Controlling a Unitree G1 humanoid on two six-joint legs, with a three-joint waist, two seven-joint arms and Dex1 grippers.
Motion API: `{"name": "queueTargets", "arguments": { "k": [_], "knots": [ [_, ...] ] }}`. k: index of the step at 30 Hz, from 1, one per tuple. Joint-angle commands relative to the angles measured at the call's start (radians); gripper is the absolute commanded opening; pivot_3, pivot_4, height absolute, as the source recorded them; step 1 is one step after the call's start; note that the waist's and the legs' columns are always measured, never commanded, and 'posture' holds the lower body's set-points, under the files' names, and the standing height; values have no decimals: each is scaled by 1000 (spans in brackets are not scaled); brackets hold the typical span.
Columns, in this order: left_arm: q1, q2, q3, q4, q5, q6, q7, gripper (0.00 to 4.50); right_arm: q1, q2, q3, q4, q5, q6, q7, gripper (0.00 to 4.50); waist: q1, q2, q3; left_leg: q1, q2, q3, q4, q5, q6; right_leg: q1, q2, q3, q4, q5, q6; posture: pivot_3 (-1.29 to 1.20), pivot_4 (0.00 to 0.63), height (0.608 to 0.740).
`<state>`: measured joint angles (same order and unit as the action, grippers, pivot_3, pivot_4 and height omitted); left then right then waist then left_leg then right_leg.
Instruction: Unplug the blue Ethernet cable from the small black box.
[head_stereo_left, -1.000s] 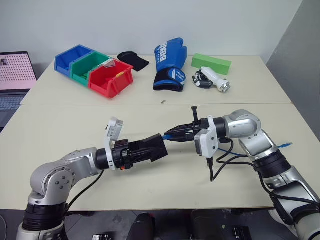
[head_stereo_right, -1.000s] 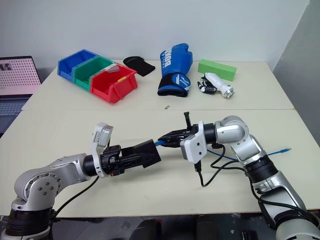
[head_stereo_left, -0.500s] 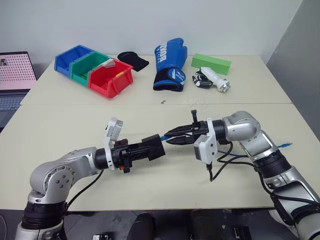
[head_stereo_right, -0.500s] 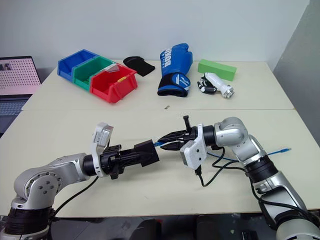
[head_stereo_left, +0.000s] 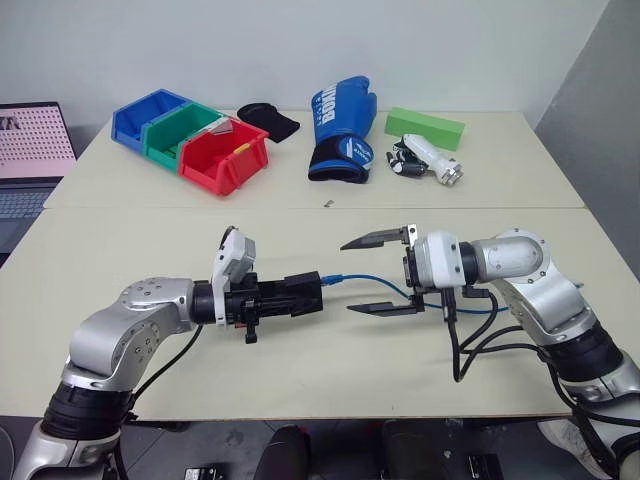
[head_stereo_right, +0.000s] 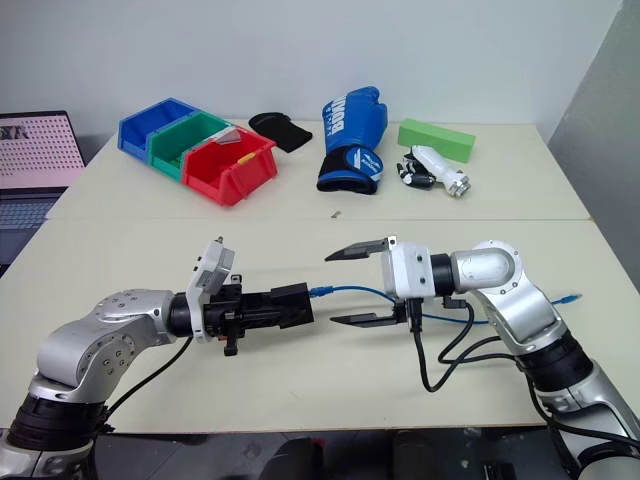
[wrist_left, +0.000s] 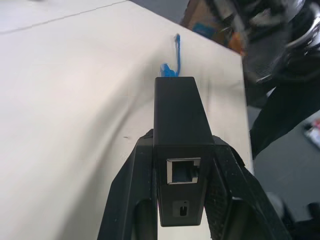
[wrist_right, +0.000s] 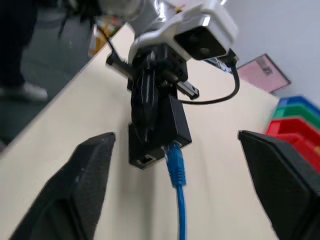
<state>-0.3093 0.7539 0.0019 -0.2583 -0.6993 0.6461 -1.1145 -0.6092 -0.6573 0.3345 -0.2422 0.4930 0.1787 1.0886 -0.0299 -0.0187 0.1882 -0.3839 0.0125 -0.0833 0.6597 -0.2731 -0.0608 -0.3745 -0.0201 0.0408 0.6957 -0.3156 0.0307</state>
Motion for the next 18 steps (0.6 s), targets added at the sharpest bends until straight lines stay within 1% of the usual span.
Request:
{"name": "queueTargets", "arguments": {
  "k": [1, 2, 6, 9, 18],
  "knots": [
    [-28, 7, -12, 4, 25, -69, -76, 795, -8, 23, -48, -65, 156, 278, -58, 4500, -1, 0, 0, 0, 0, 0, 0, 0, 0, 0, 0, 0, 0, 0, 0, 0, 150, 740],
    [-28, 6, -13, 11, 28, -83, -97, 795, -10, 41, -54, -59, 172, 328, -88, 4500, -2, 0, 0, 0, 0, 0, 0, 0, 0, 0, 0, 0, 0, 0, 0, 0, 150, 740],
    [-31, 10, -6, 34, 14, -88, -154, 795, -18, 81, -66, -45, 184, 426, -124, 4500, -2, 0, 0, -1, 0, 1, -1, 0, 0, -2, 2, -1, 0, 0, 0, 0, 150, 740],
    [-38, 3, 12, 49, 5, -90, -173, 795, -22, 111, -89, -42, 220, 515, -150, 4500, -2, 0, 0, -2, -1, 1, -1, 0, 0, -3, 2, -2, 0, 0, 0, 0, 150, 740],
    [-28, 11, 12, 57, 17, -102, -203, 795, -28, 164, -113, -59, 237, 647, -199, 4500, -3, 0, 0, -10, 0, 1, 0, 0, 0, -11, 2, -2, 2, 0, 0, 0, 150, 740]
  ]
}}
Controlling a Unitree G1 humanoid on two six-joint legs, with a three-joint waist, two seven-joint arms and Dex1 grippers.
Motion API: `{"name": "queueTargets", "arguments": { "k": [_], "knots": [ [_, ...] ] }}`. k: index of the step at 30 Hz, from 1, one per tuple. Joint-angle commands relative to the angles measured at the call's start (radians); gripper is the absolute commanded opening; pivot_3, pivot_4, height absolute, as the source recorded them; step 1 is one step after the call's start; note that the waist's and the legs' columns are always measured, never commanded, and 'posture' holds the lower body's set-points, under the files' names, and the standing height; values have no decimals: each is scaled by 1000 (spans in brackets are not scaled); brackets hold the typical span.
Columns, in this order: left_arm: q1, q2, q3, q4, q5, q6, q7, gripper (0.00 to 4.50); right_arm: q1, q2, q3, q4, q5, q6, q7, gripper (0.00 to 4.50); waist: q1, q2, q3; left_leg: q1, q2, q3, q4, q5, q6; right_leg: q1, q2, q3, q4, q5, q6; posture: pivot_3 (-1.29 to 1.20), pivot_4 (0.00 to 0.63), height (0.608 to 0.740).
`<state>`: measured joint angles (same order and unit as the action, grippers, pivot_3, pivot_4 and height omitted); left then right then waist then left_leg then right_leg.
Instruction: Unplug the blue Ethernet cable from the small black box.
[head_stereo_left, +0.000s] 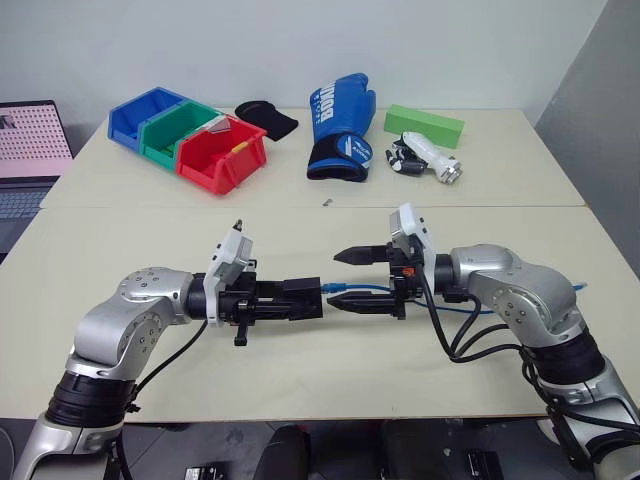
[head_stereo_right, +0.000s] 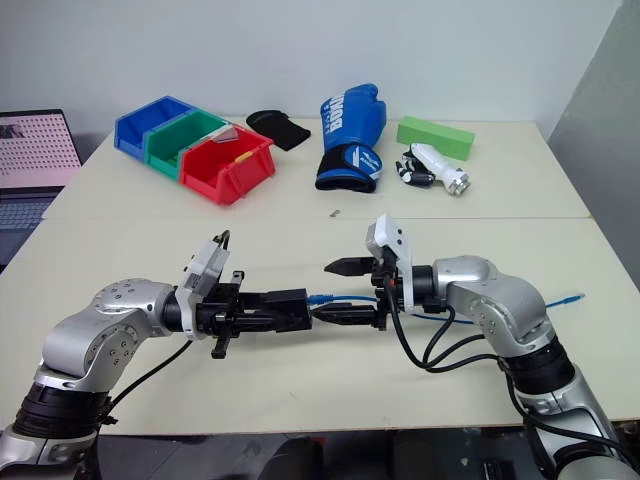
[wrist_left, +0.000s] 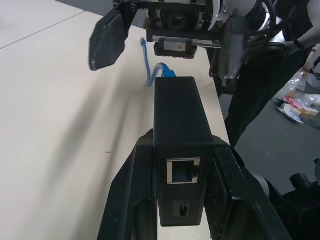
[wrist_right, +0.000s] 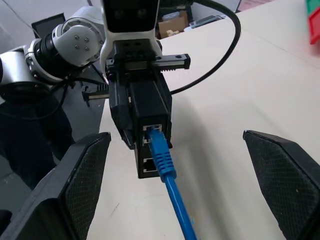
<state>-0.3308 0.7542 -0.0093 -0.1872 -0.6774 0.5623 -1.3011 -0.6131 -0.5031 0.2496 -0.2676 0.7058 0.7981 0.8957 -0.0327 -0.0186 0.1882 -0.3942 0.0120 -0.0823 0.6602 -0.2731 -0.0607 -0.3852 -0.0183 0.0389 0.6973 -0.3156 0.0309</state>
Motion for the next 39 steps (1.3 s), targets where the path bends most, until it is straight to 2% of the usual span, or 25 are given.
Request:
{"name": "queueTargets", "arguments": {
  "k": [1, 8, 11, 16, 21, 26, 28, 39],
  "knots": [
    [-7, 11, 23, -12, -3, -21, -18, 795, -29, 17, -30, -32, 29, 42, -10, 4500, 0, 0, 0, -1, 0, 0, 0, 0, 0, -1, 0, 0, 0, 0, 0, 0, 150, 740],
    [-11, 6, 22, -8, 0, -22, -18, 795, -38, 36, -31, -31, 22, 80, -12, 4500, 0, 0, 0, -3, 0, 0, 0, 0, 0, -3, 0, -1, 0, 0, 0, 0, 150, 740],
    [-9, 5, 23, -9, 0, -21, -18, 795, -34, 35, -29, -35, 15, 82, -8, 4024, 0, 0, 0, -3, 0, 0, 0, 0, 0, -3, 0, -1, 0, 0, 0, 0, 150, 740],
    [-11, 1, 23, -3, 0, -20, -20, 795, -28, 28, -22, -41, 3, 75, 1, 2818, 0, 0, 0, -3, 0, 0, 0, 0, 0, -3, 0, 0, 0, 0, 0, 0, 150, 740],
    [-20, -12, 27, 9, -6, -17, -10, 795, -23, 19, -9, -47, -21, 54, 19, 1793, 0, 0, 0, -3, 0, 0, 1, 0, 0, -3, 0, -1, 0, 0, 0, 0, 150, 740],
    [-30, -19, 27, 12, -12, -10, -7, 795, -16, 12, 1, -53, -38, 38, 40, 470, 0, 0, 0, -3, 0, 0, 1, 0, 0, -3, 0, -1, 0, 0, 0, 0, 150, 740],
    [-28, -15, 23, 6, -11, -9, -10, 795, -15, 9, 4, -53, -41, 33, 45, 103, 0, 0, 0, -3, 0, 0, 1, 0, 0, -3, 0, -1, 0, 0, 0, 0, 150, 740],
    [-29, -9, 27, -4, -11, -6, -20, 794, -19, -15, 9, -32, -48, 46, 82, 39, 0, 0, 0, -3, 0, 0, 1, 0, 0, -3, 0, -1, 0, 0, 0, 0, 150, 740]
  ]
}}
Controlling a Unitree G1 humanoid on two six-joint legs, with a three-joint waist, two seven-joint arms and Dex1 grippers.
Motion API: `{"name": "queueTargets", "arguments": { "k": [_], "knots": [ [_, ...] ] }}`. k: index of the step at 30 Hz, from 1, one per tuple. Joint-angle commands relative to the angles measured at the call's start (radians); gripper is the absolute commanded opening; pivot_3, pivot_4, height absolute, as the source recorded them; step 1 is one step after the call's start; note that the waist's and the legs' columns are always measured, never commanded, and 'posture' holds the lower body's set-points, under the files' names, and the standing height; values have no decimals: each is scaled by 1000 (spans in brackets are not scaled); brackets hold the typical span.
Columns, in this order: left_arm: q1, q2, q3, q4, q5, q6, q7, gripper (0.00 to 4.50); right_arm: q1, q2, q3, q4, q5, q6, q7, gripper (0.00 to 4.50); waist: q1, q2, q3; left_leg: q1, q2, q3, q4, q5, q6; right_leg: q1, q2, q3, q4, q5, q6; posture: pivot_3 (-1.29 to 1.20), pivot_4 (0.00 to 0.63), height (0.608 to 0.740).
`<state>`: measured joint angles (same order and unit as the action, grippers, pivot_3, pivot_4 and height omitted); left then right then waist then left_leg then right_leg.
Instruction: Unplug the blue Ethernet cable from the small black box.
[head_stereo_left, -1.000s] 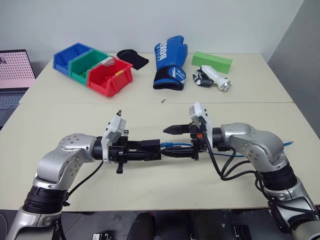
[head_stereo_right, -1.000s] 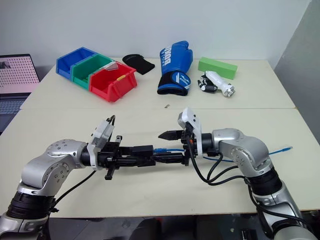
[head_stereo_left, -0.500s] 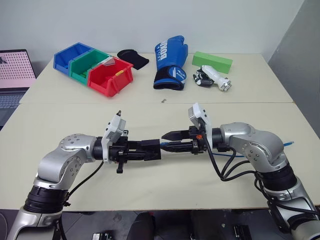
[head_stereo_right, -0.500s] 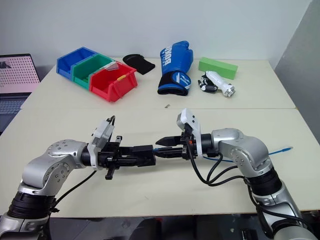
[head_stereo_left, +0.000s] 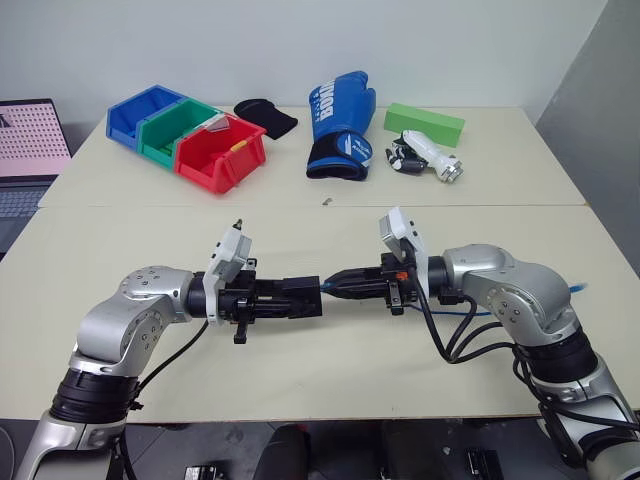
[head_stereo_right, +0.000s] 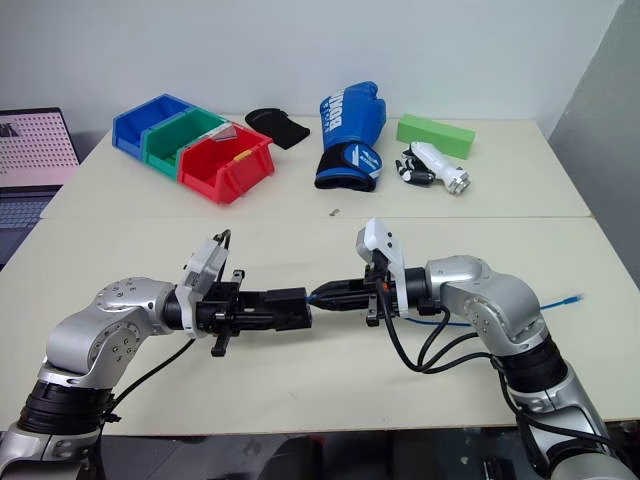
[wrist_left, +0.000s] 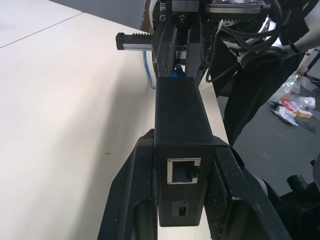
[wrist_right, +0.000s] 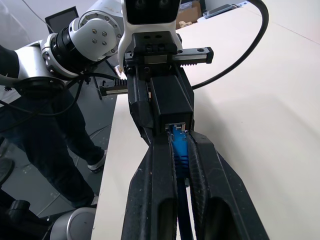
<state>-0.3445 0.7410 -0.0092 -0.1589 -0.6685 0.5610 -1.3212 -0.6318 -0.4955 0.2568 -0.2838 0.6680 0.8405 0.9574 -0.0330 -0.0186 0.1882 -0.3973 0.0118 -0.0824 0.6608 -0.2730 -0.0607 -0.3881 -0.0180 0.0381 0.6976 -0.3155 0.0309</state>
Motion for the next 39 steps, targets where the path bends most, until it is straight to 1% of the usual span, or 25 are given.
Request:
{"name": "queueTargets", "arguments": {
  "k": [1, 7, 14, 16, 18, 22, 25, 27, 30, 33, 34, 35, 36, 39],
  "knots": [
    [-17, 3, 31, -32, -22, -4, 2, 794, 1, -28, 2, -12, -11, 5, 25, 39, 0, 0, 0, 0, 0, 0, 0, 0, 0, 0, 0, 0, 0, 0, 0, 0, 150, 740],
    [-20, 5, 83, -41, -57, 15, 34, 794, 21, -80, -17, 33, -24, 10, 48, 39, 0, 0, 0, 0, 0, 0, 0, 0, 0, 0, 0, 0, 0, 0, 0, 0, 150, 740],
    [54, 35, 129, -76, -52, 17, 55, 794, 24, -106, -60, 108, -34, 4, 44, 28, -2, 0, 0, 0, 0, 1, 0, 0, 0, 0, 0, 1, 0, 0, 0, 0, 150, 740],
    [71, 42, 149, -71, -43, 10, 71, 794, 6, -86, -84, 187, -83, -58, 1, 28, -2, 0, 0, 0, 0, 0, 0, 0, 0, 0, 0, 0, 0, 0, 0, 0, 150, 740],
    [87, 47, 163, -66, -29, 0, 91, 794, -27, -48, -105, 316, -168, -161, -76, 27, -2, -1, 0, 0, 0, 1, 1, 0, 0, 0, 0, 0, 0, 0, 0, 0, 150, 740],
    [115, 49, 164, -69, 3, -10, 132, 794, -99, 10, -110, 586, -370, -403, -273, 27, -3, 0, 0, 1, 0, 2, 1, 0, 0, 0, 0, 1, 1, 0, 0, 0, 150, 740],
    [122, 42, 157, -71, 23, -13, 165, 794, -149, 41, -109, 787, -490, -519, -422, 27, -3, 0, 0, 0, 0, 3, 1, 0, 0, -1, 0, 1, 0, 0, 0, 0, 150, 740],
    [124, 38, 154, -71, 31, -8, 187, 794, -167, 54, -107, 871, -534, -568, -462, 730, -2, 0, 0, -1, 0, 4, 0, 0, 0, -2, 0, 1, 0, 0, 0, 0, 150, 740],
    [127, 37, 151, -68, 44, -12, 208, 794, -174, 65, -118, 902, -548, -598, -446, 1239, -2, 0, 0, -2, 0, 5, 0, 0, 0, -2, -1, 1, 0, 0, 0, 0, 150, 740],
    [127, 25, 158, -47, 66, -27, 248, 794, -170, 62, -144, 877, -532, -591, -415, 1857, -5, 0, 0, -1, 0, 5, 0, 0, 0, -2, -1, 2, 0, 0, 0, 0, 150, 740],
    [124, 16, 163, -31, 83, -38, 274, 794, -165, 56, -155, 848, -518, -583, -393, 2077, -5, 0, 0, -1, 0, 4, 0, 0, 0, -2, 0, 1, 1, 0, 0, 0, 150, 740],
    [119, 5, 168, -14, 102, -54, 302, 794, -161, 49, -168, 817, -505, -577, -372, 2150, -6, 0, 0, -1, 0, 4, 0, 0, 0, -2, 0, 2, 1, 0, 0, 0, 150, 740],
    [107, -16, 176, 21, 143, -87, 361, 794, -152, 35, -178, 753, -478, -568, -325, 2475, -6, 0, 0, -1, 0, 4, 0, 0, 0, -2, 0, 1, 1, 0, 0, 0, 150, 740],
    [69, -77, 208, 116, 237, -173, 526, 794, -121, 4, -191, 567, -386, -511, -178, 3115, -4, 0, 0, -1, 0, 4, 1, 0, 0, -2, 0, 1, 1, 0, 0, 0, 150, 740]
  ]
}}
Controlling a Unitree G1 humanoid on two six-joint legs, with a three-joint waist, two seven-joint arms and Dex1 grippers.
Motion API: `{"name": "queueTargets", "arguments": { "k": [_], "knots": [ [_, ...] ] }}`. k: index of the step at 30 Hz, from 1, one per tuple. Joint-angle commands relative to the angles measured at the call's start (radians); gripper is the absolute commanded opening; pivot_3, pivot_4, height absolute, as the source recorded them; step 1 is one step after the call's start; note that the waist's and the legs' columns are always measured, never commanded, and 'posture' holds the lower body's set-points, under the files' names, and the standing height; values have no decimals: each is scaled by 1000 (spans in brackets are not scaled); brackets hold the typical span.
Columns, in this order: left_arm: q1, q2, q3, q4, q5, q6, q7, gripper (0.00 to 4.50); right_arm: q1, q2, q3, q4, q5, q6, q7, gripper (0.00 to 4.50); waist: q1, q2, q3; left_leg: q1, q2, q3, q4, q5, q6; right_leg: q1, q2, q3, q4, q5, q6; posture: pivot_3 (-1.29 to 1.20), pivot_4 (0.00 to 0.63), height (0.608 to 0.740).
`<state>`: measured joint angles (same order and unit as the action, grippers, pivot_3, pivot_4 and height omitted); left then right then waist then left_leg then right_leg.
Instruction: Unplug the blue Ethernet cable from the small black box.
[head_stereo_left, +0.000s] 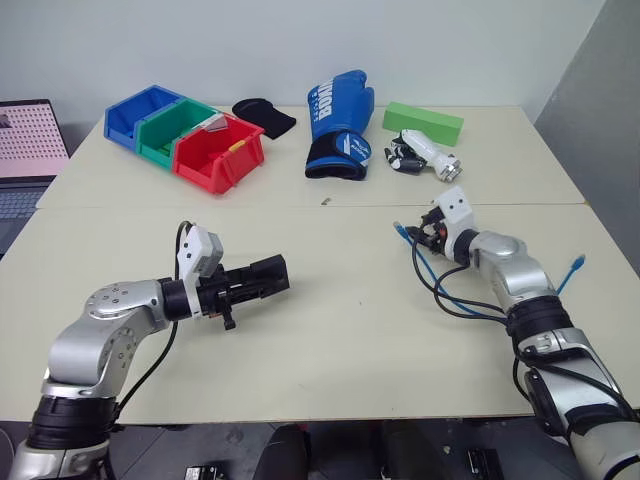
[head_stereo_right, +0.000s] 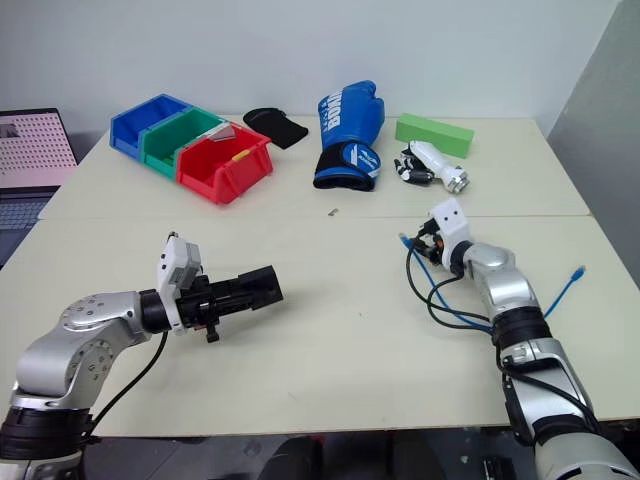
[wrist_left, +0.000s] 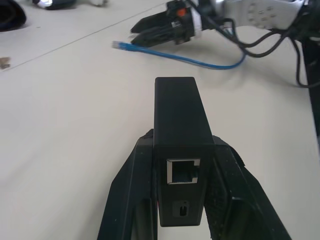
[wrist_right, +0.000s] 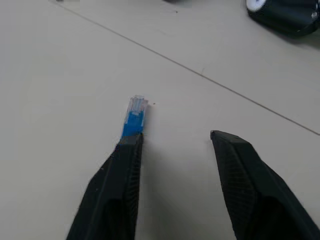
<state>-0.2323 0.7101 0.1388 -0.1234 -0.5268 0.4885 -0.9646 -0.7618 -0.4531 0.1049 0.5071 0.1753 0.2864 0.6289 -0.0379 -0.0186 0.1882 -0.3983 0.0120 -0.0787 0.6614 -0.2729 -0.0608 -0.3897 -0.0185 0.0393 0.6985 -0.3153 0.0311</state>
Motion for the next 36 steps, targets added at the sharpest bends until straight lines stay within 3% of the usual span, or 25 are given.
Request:
{"name": "queueTargets", "arguments": {
  "k": [1, 4, 8, 15, 23, 25, 36],
  "knots": [
    [-54, -61, 70, 114, 132, -123, 233, 794, 25, -53, -35, -313, 160, 90, 212, 3372, 3, 0, 0, 0, 0, 0, 0, 0, 0, 0, 0, 0, 0, 0, 0, 0, 150, 740],
    [-52, -113, 111, 155, 121, -162, 284, 794, 53, -87, -9, -542, 275, 235, 310, 3533, 2, 0, 0, 0, 1, -3, 0, 0, 0, 0, -1, 0, 0, 0, 0, 0, 150, 740],
    [-64, -164, 146, 282, 218, -334, 417, 794, 39, -83, 45, -706, 342, 342, 356, 3533, 5, -1, 0, 0, 0, -3, 0, 0, 0, 0, -2, 0, 0, 0, 0, 0, 150, 740],
    [-127, -209, 171, 551, 329, -599, 593, 794, 25, -49, 85, -727, 321, 354, 352, 3533, 8, -1, -1, 0, -1, -4, 1, 0, 0, 1, -3, -1, 0, 1, 1, 0, 150, 740],
    [-158, -240, 182, 732, 287, -664, 554, 794, 39, -53, 112, -760, 312, 360, 360, 3533, 8, -1, -1, 0, -1, -4, 1, 0, 0, 0, -3, -2, 0, 1, 1, 0, 150, 740],
    [-161, -242, 181, 746, 282, -674, 539, 1494, 45, -57, 116, -767, 310, 364, 362, 3550, 8, -1, -1, 0, -1, -4, 1, 0, 0, 1, -3, -2, 1, 1, 1, 0, 150, 740],
    [-114, -234, 200, 677, 245, -647, 518, 3669, 59, -62, 115, -797, 314, 385, 349, 3550, 6, -1, -1, 0, -1, -4, 1, 0, 0, 0, -2, -2, 1, 1, 1, 0, 150, 740]
  ]
}}
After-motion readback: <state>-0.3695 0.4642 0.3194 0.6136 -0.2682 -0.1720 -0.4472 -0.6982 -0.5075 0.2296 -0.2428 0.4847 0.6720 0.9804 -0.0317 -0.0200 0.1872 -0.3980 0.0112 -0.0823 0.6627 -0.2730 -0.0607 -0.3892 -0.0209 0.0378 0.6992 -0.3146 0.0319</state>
